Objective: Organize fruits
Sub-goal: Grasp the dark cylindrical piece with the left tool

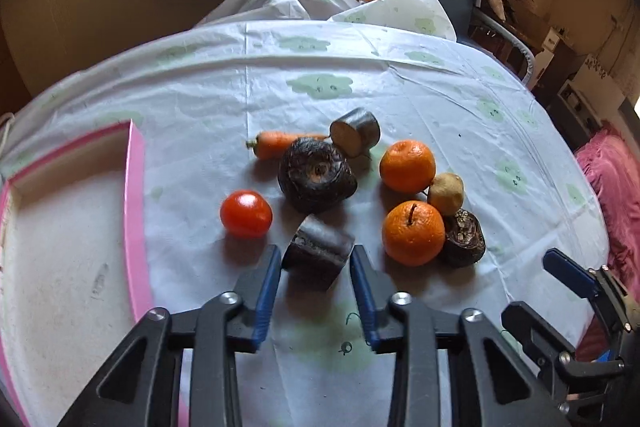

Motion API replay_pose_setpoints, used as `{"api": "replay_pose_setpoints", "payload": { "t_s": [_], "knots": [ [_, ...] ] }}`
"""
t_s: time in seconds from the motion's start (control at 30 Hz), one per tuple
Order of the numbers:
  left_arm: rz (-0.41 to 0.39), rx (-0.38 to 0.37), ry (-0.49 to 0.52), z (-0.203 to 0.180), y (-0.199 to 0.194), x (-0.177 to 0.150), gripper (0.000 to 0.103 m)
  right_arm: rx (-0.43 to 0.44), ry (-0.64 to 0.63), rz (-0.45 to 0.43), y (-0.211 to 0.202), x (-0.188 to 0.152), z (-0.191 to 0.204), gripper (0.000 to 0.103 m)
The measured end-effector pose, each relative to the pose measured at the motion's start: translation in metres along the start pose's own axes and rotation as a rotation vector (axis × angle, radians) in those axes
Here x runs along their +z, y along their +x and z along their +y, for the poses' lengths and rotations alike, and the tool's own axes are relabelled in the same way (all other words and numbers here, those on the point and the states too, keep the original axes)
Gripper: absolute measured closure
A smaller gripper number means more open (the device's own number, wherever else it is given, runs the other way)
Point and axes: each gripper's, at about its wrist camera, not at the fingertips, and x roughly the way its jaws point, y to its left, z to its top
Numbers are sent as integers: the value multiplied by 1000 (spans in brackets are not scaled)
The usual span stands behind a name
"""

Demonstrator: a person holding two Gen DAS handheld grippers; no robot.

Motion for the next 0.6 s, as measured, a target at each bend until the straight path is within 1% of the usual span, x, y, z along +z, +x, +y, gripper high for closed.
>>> {"api": "replay_pose_setpoints", "payload": {
  "t_s": [0.03,0.07,0.1,0.13,0.17,0.3,0.33,0.4,0.43,0.53,0.6],
  "knots": [
    [-6,-13,-15,3,-2,-3,70,8,3,4,2,1,0,31],
    [-15,-10,-20,5,-6,-6,70,17,10,7,3,3,0,38],
    [-29,-2,-23,7,-11,-10,71,25,16,8,4,4,1,41],
    [-42,2,-28,9,-16,-14,71,30,19,8,5,5,2,48],
    [-49,3,-33,10,-20,-17,71,42,19,9,5,6,3,53],
    [-99,11,-25,12,-39,-28,71,68,15,2,11,16,10,56],
    [-104,3,-27,12,-43,-30,71,78,27,1,13,19,10,59],
    [-117,2,-29,12,-49,-34,71,90,61,3,19,27,9,60],
    [-123,-2,-31,12,-52,-35,71,91,71,0,22,31,9,60],
    [-133,-13,-49,16,-61,-39,71,93,100,4,33,42,11,67],
    [-149,-13,-64,22,-68,-40,71,63,102,11,42,47,14,68]
  ]
}}
